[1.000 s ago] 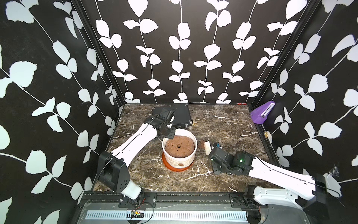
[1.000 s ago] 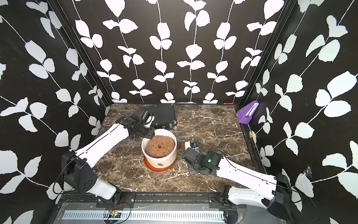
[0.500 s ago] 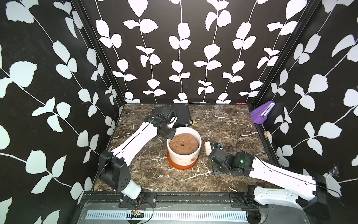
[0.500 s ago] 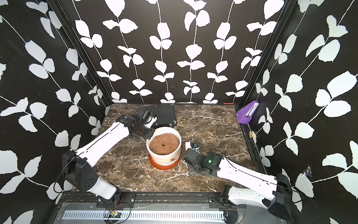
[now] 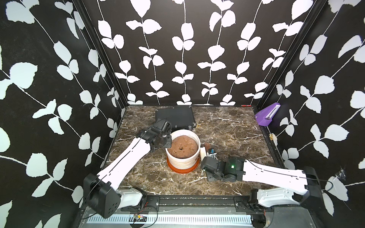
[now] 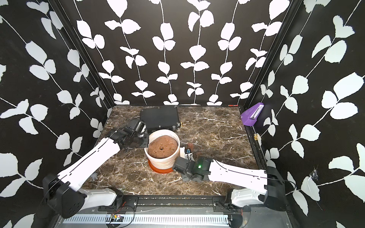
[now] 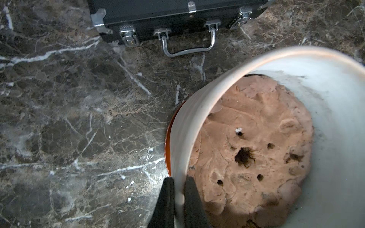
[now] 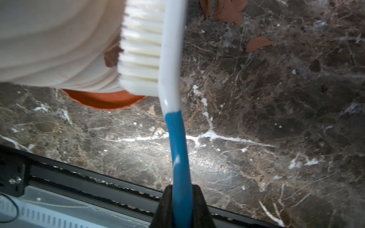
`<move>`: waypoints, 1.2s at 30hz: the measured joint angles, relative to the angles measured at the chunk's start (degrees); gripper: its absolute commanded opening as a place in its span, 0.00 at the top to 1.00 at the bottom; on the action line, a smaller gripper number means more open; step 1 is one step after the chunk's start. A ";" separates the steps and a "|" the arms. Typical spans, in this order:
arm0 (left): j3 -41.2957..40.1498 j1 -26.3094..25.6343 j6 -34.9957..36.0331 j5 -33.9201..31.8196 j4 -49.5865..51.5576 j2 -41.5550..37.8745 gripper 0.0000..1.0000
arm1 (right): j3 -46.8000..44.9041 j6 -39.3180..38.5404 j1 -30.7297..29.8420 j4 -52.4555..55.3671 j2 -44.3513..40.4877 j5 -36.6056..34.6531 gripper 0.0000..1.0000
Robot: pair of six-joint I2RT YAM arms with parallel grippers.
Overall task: Scrub the dried mud off the ceramic pot
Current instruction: Rotate the pot on the tray, then brush off the soil from the pot, then move the pot to the center of the board.
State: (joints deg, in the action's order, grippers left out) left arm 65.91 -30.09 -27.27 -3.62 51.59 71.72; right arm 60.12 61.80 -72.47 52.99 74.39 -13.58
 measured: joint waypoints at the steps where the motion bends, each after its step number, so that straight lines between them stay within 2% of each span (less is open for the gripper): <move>1: -0.72 0.02 -0.70 -0.07 0.11 -0.94 1.00 | 0.74 0.87 -0.37 0.07 0.66 -0.15 1.00; 11: -3.72 0.09 -4.68 -0.22 -0.98 -4.31 1.00 | 4.33 1.01 -2.27 2.23 9.94 -1.66 1.00; 18: -4.70 0.07 -5.11 -0.52 -2.14 -5.11 1.00 | 6.05 -0.50 -12.28 8.17 11.50 -2.23 1.00; 23: -5.40 0.07 -5.29 -0.66 -2.95 -5.66 1.00 | 5.79 -3.34 -17.55 3.96 10.38 -0.31 1.00; 28: -5.42 0.07 -5.35 -0.61 -3.10 -5.62 1.00 | 0.26 -0.83 -17.86 2.49 6.56 -0.42 1.00; 32: -5.42 0.07 -5.62 -0.57 -3.21 -5.38 1.00 | -1.46 2.82 -16.59 10.62 5.55 -2.27 1.00; 36: -5.20 0.07 -5.49 -0.24 -4.85 -4.42 1.00 | -1.29 5.27 -12.83 17.88 3.72 -5.44 1.00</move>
State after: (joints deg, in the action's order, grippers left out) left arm 60.71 -30.02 -32.75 -3.86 46.74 67.31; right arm 58.83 67.07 -85.30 70.87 78.11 -19.03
